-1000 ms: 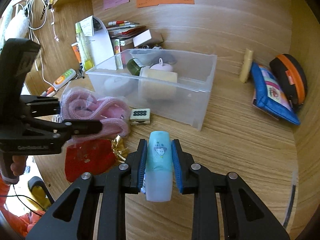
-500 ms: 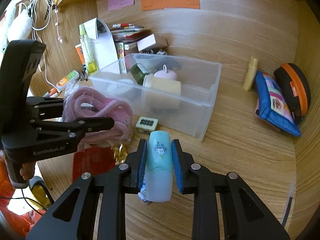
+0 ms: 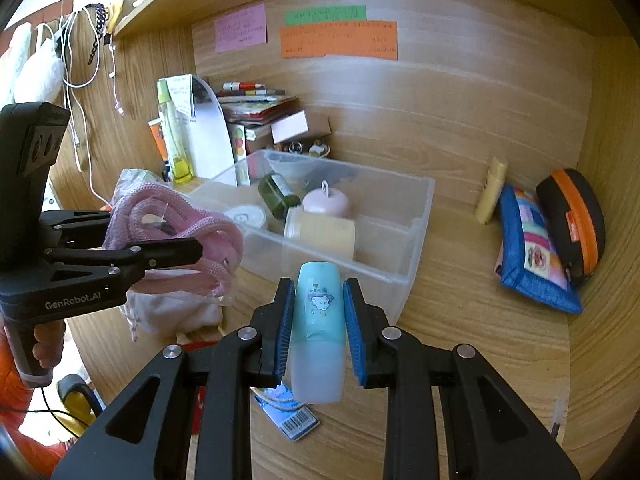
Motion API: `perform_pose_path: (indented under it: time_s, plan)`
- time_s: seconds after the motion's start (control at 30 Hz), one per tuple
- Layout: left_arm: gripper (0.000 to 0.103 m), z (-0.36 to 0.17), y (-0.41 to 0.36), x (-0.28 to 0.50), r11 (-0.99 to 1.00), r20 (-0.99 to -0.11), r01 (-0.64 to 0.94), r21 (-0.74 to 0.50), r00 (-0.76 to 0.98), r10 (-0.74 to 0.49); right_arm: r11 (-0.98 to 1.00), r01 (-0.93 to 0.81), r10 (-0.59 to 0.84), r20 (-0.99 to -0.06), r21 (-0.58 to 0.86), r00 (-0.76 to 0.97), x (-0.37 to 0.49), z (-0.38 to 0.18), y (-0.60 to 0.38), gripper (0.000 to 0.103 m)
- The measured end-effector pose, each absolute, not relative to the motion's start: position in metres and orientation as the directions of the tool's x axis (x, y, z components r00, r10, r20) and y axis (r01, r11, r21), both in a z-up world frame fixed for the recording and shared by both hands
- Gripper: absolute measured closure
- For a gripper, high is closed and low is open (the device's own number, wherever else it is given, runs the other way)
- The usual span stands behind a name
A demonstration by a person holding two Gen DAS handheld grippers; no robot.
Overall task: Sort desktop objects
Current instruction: 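Carry both items over the bin and open the right tool to drop the tube bottle, then lower the pink bagged rope into the bin with the left tool and open it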
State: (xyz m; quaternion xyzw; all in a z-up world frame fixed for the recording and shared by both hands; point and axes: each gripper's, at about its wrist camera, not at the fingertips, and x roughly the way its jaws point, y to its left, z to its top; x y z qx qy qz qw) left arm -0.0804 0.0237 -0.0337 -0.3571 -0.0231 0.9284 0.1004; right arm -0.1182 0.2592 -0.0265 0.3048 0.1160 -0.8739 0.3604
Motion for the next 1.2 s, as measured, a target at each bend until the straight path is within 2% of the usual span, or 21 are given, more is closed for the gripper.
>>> perform_pose_path:
  time_s: [0.53, 0.87, 1.2]
  plan:
    - [0.078, 0.018, 0.004, -0.075, -0.980, -0.555, -0.179, -0.090, -0.808, 0.199, -0.723, 0.691, -0.568, -0.572, 0.004, -0.592, -0.133, 0.002, 0.245, 0.081]
    - [0.078, 0.026, -0.016, -0.097, -0.983, -0.552, -0.156, -0.096, -0.813, 0.183, -0.738, 0.675, -0.556, -0.568, 0.000, -0.607, -0.160, 0.013, 0.233, 0.081]
    - [0.078, 0.016, -0.019, -0.132, -0.976, -0.568, -0.176, -0.132, -0.793, 0.220, -0.750, 0.661, -0.540, -0.582, 0.007, -0.607, -0.191, 0.013, 0.218, 0.081]
